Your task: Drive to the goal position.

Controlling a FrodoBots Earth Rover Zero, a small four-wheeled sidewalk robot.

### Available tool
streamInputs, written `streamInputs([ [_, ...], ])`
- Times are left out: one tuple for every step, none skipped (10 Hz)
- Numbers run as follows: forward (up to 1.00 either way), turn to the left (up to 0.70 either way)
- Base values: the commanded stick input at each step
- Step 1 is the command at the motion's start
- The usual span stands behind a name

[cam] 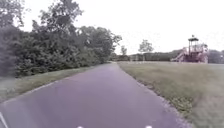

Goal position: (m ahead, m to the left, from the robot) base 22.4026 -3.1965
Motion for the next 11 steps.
streamInputs([
  [0.70, 0.00],
  [0.70, 0.00],
  [0.70, 0.00],
  [0.70, 0.00],
  [0.70, 0.00],
  [0.70, 0.00],
  [0.70, 0.00],
  [0.70, 0.00],
  [0.70, 0.00],
  [0.70, 0.00],
  [0.70, 0.00],
])
